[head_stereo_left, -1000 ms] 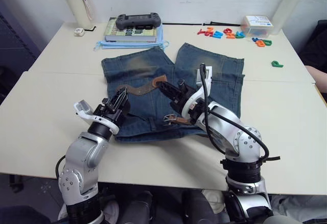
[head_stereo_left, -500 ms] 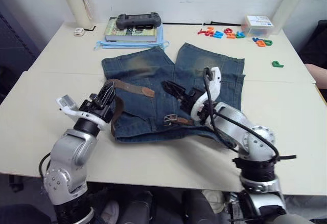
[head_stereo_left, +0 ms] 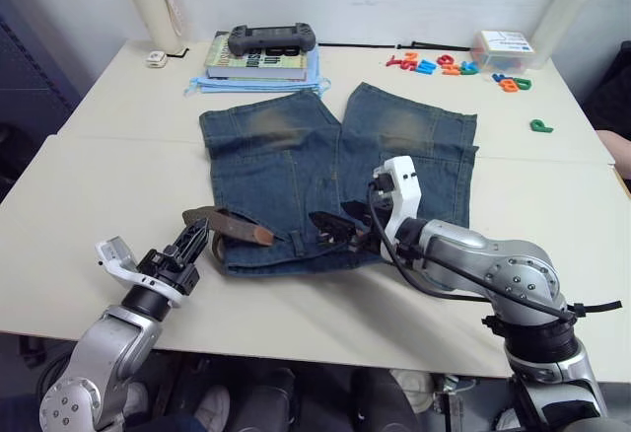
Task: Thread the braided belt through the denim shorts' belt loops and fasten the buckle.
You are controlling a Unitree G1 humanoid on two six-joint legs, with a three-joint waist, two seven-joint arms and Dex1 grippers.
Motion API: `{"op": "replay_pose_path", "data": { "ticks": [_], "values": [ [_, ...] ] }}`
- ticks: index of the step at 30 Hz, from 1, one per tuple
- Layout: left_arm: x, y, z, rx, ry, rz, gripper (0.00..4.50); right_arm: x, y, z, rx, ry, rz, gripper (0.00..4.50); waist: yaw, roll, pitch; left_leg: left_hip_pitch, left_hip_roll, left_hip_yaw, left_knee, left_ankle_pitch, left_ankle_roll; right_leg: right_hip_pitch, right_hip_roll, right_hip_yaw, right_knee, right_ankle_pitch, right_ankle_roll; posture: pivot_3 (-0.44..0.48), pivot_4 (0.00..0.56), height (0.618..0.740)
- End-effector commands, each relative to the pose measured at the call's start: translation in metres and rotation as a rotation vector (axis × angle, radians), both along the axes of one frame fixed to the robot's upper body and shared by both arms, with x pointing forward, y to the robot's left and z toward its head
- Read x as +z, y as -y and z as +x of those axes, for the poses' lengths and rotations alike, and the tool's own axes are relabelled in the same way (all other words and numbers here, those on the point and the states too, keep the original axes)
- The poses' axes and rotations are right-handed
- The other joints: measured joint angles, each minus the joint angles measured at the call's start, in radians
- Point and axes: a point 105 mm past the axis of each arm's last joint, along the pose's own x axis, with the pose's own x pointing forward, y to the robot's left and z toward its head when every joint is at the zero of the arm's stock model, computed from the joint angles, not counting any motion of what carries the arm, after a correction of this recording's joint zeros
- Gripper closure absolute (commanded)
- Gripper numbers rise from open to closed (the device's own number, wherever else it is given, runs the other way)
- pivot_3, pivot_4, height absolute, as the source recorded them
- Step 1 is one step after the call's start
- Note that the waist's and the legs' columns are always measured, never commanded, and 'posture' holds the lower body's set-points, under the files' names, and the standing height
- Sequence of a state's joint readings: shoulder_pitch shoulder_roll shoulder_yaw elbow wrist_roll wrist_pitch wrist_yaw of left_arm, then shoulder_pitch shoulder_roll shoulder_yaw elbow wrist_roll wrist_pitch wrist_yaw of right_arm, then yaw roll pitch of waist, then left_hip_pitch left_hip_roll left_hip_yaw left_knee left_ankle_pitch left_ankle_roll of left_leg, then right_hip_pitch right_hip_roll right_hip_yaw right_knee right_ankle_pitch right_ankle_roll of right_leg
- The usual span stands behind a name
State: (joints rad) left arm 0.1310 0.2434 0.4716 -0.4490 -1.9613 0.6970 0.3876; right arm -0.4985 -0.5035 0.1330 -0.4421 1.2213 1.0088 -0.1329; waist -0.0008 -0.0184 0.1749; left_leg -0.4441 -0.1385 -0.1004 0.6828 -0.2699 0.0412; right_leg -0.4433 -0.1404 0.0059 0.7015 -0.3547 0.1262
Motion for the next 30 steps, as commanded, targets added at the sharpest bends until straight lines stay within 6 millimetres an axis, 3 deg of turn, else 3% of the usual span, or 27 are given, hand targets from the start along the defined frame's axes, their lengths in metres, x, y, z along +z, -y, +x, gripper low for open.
{"op": "replay_pose_path", "data": {
  "ticks": [1, 6, 12, 21, 30],
  "values": [
    [0.005, -0.001, -0.004, -0.012, 0.047, -0.019, 4.5, 0.005, 0.004, -0.013, 0.087, 0.113, -0.097, 0.05, 0.004, 0.0, 0.0, 0.0, 0.0, 0.0, 0.0, 0.0, 0.0, 0.001, 0.0, 0.0, -0.001, 0.0, 0.001, 0.0, 0.15, 0.667],
    [0.016, -0.002, -0.004, -0.007, 0.118, -0.036, 4.5, 0.004, 0.013, -0.023, 0.182, 0.247, -0.231, 0.05, 0.007, 0.0, 0.0, 0.001, 0.0, 0.0, 0.0, 0.0, 0.0, 0.005, 0.0, -0.001, -0.008, 0.002, 0.003, 0.0, 0.15, 0.667],
    [0.018, -0.001, -0.005, -0.028, 0.137, -0.027, 4.5, 0.01, 0.019, -0.032, 0.246, 0.327, -0.253, 0.05, 0.013, 0.0, 0.0, 0.001, 0.0, 0.0, 0.0, -0.001, 0.0, 0.008, 0.0, -0.001, -0.012, 0.002, 0.004, 0.0, 0.15, 0.667],
    [0.025, 0.017, -0.01, -0.076, 0.178, -0.06, 4.5, 0.008, 0.027, -0.024, 0.206, 0.341, -0.259, 0.05, 0.027, -0.001, 0.001, 0.003, 0.0, 0.0, 0.0, -0.004, 0.002, 0.013, 0.0, -0.002, -0.017, 0.002, 0.004, 0.0, 0.15, 0.667],
    [0.008, 0.035, -0.01, -0.179, 0.113, -0.061, 4.5, 0.008, 0.025, -0.024, 0.196, 0.351, -0.267, 0.05, 0.027, -0.001, 0.001, 0.004, 0.0, 0.0, 0.0, -0.005, 0.003, 0.015, 0.0, -0.002, -0.019, 0.003, 0.005, 0.0, 0.15, 0.667]
  ]
}}
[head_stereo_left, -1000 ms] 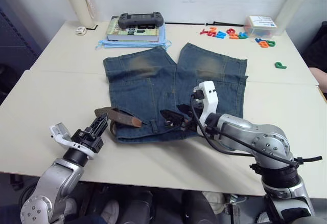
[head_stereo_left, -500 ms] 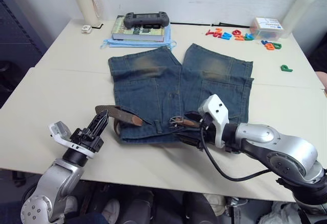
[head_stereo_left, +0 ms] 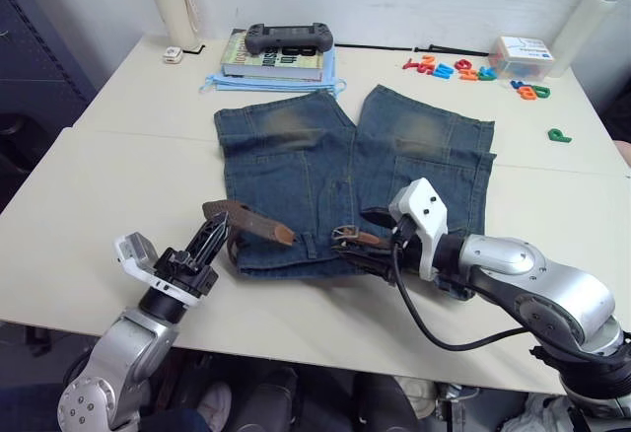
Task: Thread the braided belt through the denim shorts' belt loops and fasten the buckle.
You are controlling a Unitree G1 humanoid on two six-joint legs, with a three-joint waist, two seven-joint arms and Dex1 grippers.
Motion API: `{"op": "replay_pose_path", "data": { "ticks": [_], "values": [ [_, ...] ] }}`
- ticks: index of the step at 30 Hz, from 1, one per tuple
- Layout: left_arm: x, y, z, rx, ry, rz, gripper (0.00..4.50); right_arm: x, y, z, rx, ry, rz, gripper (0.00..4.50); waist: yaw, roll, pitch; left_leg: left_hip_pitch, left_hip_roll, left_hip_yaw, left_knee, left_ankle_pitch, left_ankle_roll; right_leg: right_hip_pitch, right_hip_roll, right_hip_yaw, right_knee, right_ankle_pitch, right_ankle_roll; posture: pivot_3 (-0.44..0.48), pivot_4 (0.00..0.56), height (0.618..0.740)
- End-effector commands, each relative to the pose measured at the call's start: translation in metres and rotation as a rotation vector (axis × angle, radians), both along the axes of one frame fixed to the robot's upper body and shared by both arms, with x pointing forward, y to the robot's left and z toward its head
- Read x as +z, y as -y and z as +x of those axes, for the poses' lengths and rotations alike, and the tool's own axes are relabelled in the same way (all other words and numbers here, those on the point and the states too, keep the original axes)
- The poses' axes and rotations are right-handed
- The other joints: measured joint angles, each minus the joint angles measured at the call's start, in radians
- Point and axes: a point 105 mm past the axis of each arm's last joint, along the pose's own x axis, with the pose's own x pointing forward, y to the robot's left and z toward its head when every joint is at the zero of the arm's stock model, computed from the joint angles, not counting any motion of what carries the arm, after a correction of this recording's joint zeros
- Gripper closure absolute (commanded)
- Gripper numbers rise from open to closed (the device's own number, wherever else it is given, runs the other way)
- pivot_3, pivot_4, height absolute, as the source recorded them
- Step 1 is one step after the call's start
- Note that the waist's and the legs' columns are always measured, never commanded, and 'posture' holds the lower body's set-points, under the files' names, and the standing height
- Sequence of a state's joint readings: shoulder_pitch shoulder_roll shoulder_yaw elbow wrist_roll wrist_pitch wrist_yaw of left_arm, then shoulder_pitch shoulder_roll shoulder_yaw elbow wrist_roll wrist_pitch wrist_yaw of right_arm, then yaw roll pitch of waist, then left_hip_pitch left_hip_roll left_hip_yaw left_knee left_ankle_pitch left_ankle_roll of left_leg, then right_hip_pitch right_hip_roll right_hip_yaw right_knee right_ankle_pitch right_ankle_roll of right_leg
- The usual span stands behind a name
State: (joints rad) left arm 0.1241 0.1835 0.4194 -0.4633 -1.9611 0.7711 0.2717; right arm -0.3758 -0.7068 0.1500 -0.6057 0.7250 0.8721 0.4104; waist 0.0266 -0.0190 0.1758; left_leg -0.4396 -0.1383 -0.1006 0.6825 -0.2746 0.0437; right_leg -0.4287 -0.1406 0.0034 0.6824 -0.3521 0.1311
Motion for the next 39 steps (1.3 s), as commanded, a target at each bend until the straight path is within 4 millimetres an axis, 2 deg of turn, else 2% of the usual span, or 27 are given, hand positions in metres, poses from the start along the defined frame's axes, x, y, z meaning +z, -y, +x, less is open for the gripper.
{"op": "replay_pose_path", "data": {
  "ticks": [1, 5, 13, 25, 31, 39],
  "values": [
    [-0.004, 0.005, -0.002, -0.042, -0.012, 0.006, 4.5, 0.011, -0.003, -0.004, 0.009, 0.05, 0.017, 0.05, -0.001, 0.0, 0.0, 0.0, 0.0, 0.0, 0.0, 0.0, 0.0, 0.0, 0.0, 0.0, 0.0, 0.0, 0.0, 0.0, 0.15, 0.667],
    [-0.014, 0.013, 0.001, -0.071, -0.071, 0.006, 4.5, 0.013, -0.003, -0.005, 0.0, 0.056, 0.02, 0.05, 0.0, 0.0, 0.0, 0.0, 0.0, 0.0, 0.0, 0.0, 0.0, 0.0, 0.0, 0.0, 0.0, 0.0, 0.0, 0.0, 0.15, 0.667],
    [-0.019, 0.01, 0.013, -0.032, -0.143, 0.026, 4.5, 0.019, -0.001, -0.004, -0.021, 0.072, 0.028, 0.05, 0.0, 0.0, 0.0, 0.0, 0.0, 0.0, 0.0, 0.0, 0.0, 0.0, 0.0, 0.0, 0.0, 0.0, 0.0, 0.0, 0.15, 0.667],
    [-0.015, -0.005, 0.004, 0.038, -0.147, 0.076, 4.5, 0.02, -0.002, -0.002, -0.027, 0.079, 0.03, 0.05, 0.0, 0.0, 0.0, 0.0, 0.0, 0.0, 0.0, 0.0, 0.0, 0.0, 0.0, 0.0, 0.0, 0.0, 0.0, 0.0, 0.15, 0.667],
    [-0.003, -0.008, 0.008, 0.081, -0.14, 0.114, 4.5, 0.02, -0.005, -0.002, -0.028, 0.083, 0.042, 0.05, 0.0, 0.0, 0.0, 0.0, 0.0, 0.0, 0.0, 0.0, -0.001, 0.0, 0.0, 0.0, 0.0, 0.0, 0.0, 0.0, 0.15, 0.667],
    [-0.008, -0.014, 0.012, 0.137, -0.255, 0.199, 4.5, 0.021, -0.009, -0.003, -0.033, 0.091, 0.055, 0.05, 0.0, 0.0, 0.0, 0.0, 0.0, 0.0, 0.0, 0.0, -0.001, 0.0, 0.001, 0.0, 0.0, 0.0, 0.001, 0.0, 0.15, 0.667]
  ]
}}
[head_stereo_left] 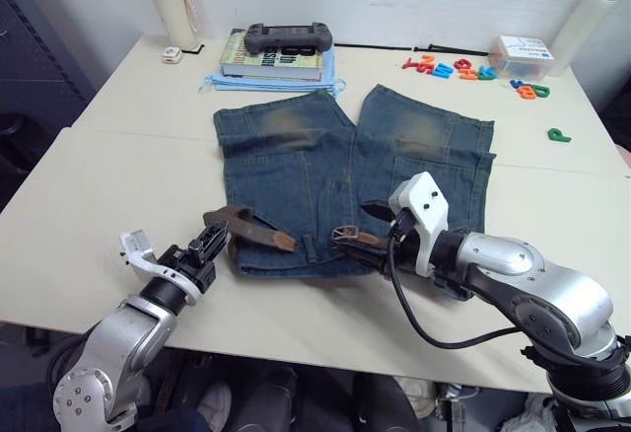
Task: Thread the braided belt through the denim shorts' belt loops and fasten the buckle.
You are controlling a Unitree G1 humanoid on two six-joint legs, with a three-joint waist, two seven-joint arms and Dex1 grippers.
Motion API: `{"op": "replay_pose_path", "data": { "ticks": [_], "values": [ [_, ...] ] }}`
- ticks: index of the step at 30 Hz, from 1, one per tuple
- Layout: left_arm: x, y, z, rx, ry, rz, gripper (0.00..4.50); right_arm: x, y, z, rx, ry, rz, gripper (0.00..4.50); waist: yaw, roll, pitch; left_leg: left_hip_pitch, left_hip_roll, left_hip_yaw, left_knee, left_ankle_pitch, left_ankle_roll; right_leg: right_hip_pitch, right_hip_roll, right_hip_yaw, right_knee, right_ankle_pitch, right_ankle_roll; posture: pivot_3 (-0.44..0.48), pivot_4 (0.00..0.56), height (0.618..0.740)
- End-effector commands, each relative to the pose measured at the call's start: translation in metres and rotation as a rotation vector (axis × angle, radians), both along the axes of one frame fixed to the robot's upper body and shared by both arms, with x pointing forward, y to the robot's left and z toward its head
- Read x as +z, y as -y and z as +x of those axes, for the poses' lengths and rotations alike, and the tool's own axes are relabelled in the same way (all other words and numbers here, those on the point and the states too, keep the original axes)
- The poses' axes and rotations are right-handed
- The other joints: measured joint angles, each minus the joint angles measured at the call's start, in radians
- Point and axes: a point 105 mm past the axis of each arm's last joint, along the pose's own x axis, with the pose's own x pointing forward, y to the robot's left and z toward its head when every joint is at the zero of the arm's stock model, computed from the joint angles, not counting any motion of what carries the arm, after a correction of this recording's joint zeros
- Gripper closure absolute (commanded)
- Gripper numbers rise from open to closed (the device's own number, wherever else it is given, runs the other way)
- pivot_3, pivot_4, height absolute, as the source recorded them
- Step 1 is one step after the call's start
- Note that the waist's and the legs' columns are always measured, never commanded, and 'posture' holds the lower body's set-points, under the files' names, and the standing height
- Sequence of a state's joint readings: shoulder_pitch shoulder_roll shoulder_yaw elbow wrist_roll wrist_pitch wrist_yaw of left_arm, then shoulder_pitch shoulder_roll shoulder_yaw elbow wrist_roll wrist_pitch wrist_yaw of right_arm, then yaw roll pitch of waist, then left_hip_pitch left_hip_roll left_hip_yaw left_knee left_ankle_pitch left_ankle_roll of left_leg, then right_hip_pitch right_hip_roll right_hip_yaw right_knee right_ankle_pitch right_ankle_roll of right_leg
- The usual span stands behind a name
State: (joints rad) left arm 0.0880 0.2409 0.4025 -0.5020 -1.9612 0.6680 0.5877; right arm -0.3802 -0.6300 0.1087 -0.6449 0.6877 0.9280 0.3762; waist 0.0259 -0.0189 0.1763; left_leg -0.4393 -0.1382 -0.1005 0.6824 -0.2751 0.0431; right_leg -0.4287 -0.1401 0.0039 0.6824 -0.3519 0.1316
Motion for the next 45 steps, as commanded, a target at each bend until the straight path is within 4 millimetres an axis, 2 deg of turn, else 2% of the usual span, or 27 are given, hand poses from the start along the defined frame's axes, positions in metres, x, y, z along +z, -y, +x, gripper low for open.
{"op": "replay_pose_path", "data": {
  "ticks": [1, 11, 22, 26, 30, 33, 39, 45],
  "values": [
    [0.004, -0.002, -0.001, 0.018, -0.04, 0.063, 4.5, 0.013, -0.006, -0.004, 0.012, 0.058, 0.021, 0.05, 0.001, 0.0, 0.0, 0.0, 0.0, 0.0, 0.0, 0.0, 0.0, 0.0, 0.0, 0.0, 0.0, 0.0, 0.0, 0.0, 0.15, 0.667],
    [0.017, 0.017, -0.003, -0.088, 0.037, 0.128, 4.5, 0.011, -0.01, -0.002, 0.009, 0.058, 0.031, 0.05, 0.001, 0.0, 0.0, 0.0, 0.0, 0.0, 0.0, 0.0, -0.001, 0.0, 0.0, 0.0, 0.001, 0.0, 0.0, 0.0, 0.15, 0.667],
    [0.038, 0.048, 0.006, -0.142, 0.051, 0.162, 4.5, 0.013, -0.011, -0.001, -0.002, 0.067, 0.043, 0.05, 0.001, 0.0, 0.0, 0.001, 0.0, 0.0, 0.0, 0.0, -0.001, 0.0, 0.0, 0.0, 0.001, 0.0, 0.0, 0.0, 0.15, 0.667],
    [0.032, 0.053, 0.01, -0.137, -0.005, 0.13, 4.5, 0.014, -0.011, -0.001, -0.004, 0.071, 0.043, 0.05, 0.001, 0.0, 0.0, 0.001, 0.0, 0.0, 0.0, 0.0, -0.001, -0.001, 0.001, 0.001, 0.002, 0.0, 0.0, 0.0, 0.15, 0.667],
    [0.006, 0.045, 0.008, -0.117, -0.108, 0.125, 4.5, 0.016, -0.009, -0.002, -0.004, 0.078, 0.035, 0.05, -0.001, 0.0, 0.0, 0.001, 0.0, 0.0, 0.0, 0.0, -0.002, 0.0, 0.001, 0.001, 0.003, 0.0, 0.0, 0.0, 0.15, 0.667],
    [-0.005, 0.04, 0.002, -0.129, -0.136, 0.16, 4.5, 0.017, -0.008, -0.002, -0.003, 0.08, 0.033, 0.05, 0.001, 0.0, 0.0, 0.001, 0.0, 0.0, 0.0, 0.0, -0.002, -0.001, 0.001, 0.001, 0.004, 0.0, 0.0, 0.0, 0.15, 0.667],
    [-0.01, 0.04, -0.001, -0.146, -0.146, 0.183, 4.5, 0.017, -0.01, -0.004, 0.005, 0.077, 0.033, 0.05, 0.003, 0.0, 0.0, 0.001, 0.0, 0.0, 0.0, 0.0, -0.002, -0.001, 0.001, 0.001, 0.004, 0.0, -0.001, 0.0, 0.15, 0.667],
    [-0.015, 0.042, -0.003, -0.195, -0.133, 0.327, 4.5, 0.017, -0.013, -0.005, 0.016, 0.072, 0.038, 0.05, 0.002, 0.0, 0.0, 0.001, 0.0, 0.0, 0.0, 0.0, -0.002, -0.001, 0.001, 0.001, 0.003, 0.0, -0.001, 0.0, 0.15, 0.667]
  ]
}}
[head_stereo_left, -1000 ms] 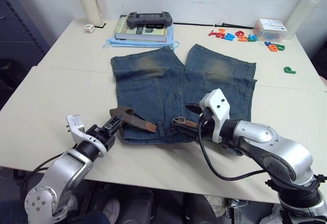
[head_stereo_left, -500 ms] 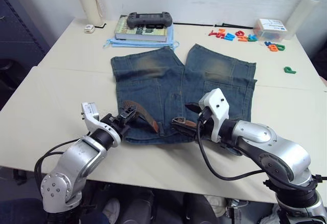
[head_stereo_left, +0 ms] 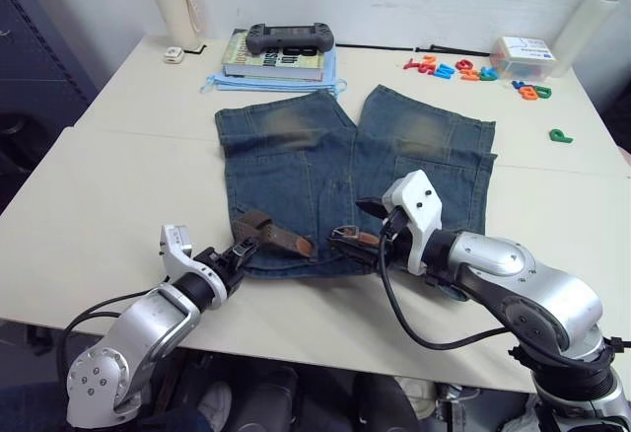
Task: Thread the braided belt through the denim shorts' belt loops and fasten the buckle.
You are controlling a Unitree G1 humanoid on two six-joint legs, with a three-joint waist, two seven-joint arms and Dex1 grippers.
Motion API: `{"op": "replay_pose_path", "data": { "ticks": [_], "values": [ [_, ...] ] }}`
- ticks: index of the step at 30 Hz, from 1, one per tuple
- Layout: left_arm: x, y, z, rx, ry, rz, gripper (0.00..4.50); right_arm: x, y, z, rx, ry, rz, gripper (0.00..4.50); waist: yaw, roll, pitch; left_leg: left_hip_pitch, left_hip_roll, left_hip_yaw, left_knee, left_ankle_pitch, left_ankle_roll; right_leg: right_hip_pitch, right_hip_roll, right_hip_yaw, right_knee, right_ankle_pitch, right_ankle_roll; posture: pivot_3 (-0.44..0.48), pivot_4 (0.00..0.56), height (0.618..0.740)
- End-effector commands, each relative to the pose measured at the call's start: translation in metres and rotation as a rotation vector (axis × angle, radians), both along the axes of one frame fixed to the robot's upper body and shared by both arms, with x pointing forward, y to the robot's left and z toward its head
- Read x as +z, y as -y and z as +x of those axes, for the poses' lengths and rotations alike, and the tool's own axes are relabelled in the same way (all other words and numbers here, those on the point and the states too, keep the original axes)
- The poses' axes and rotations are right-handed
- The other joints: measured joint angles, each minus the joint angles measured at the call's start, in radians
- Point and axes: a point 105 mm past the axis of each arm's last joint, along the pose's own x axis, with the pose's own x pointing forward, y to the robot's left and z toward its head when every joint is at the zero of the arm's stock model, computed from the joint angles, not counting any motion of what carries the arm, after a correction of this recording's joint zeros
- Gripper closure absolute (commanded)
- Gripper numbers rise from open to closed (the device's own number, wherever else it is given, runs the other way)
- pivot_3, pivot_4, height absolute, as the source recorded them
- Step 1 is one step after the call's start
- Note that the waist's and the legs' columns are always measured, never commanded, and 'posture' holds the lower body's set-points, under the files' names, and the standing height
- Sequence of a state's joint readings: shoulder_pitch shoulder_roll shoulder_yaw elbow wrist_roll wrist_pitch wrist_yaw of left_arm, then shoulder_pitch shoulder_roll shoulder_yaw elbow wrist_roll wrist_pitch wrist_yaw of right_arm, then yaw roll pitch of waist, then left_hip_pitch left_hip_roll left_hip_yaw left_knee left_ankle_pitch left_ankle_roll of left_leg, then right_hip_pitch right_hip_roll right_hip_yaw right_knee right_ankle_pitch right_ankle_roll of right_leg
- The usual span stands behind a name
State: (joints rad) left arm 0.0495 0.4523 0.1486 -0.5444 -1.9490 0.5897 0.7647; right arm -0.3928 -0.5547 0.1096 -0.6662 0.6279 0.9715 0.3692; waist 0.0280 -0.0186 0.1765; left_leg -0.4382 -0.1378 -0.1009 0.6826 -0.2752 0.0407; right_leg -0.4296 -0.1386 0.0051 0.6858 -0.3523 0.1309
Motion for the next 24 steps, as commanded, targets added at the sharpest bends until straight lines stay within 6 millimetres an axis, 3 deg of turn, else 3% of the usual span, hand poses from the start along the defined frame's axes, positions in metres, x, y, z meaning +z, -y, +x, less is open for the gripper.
{"op": "replay_pose_path", "data": {
  "ticks": [1, 7, 11, 18, 24],
  "values": [
    [0.0, 0.008, -0.005, -0.061, 0.027, 0.086, 4.5, 0.014, -0.005, -0.006, 0.03, 0.056, 0.022, 0.05, -0.001, 0.0, 0.0, 0.0, 0.0, 0.0, 0.0, 0.0, 0.0, 0.0, 0.0, 0.0, 0.0, 0.0, 0.0, 0.0, 0.15, 0.667],
    [-0.018, -0.016, -0.009, -0.018, -0.022, 0.252, 4.5, 0.014, -0.005, -0.007, 0.031, 0.053, 0.027, 0.05, -0.002, 0.0, 0.0, 0.0, 0.002, 0.0, 0.0, -0.001, -0.002, -0.001, 0.002, 0.0, 0.002, -0.001, -0.002, 0.0, 0.15, 0.667],
    [-0.01, -0.025, -0.007, 0.005, 0.0, 0.303, 4.5, 0.014, -0.007, -0.007, 0.037, 0.05, 0.032, 0.05, -0.004, 0.0, 0.0, 0.001, 0.005, 0.0, 0.0, -0.002, -0.004, -0.001, 0.005, 0.0, 0.002, -0.001, -0.003, 0.0, 0.15, 0.667],
    [0.02, -0.017, 0.006, -0.031, 0.151, 0.384, 4.5, 0.012, -0.014, -0.01, 0.048, 0.04, 0.057, 0.05, -0.002, 0.001, 0.0, 0.001, 0.011, -0.001, 0.0, -0.002, -0.011, -0.004, 0.01, -0.001, 0.006, -0.004, -0.007, 0.0, 0.15, 0.667],
    [0.02, -0.007, 0.002, -0.107, 0.217, 0.469, 4.5, 0.008, -0.017, -0.012, 0.039, 0.027, 0.069, 0.05, -0.002, 0.001, 0.001, 0.0, 0.01, 0.0, -0.001, -0.003, -0.01, -0.004, 0.01, 0.0, 0.004, -0.004, -0.007, 0.0, 0.15, 0.667]
  ]
}}
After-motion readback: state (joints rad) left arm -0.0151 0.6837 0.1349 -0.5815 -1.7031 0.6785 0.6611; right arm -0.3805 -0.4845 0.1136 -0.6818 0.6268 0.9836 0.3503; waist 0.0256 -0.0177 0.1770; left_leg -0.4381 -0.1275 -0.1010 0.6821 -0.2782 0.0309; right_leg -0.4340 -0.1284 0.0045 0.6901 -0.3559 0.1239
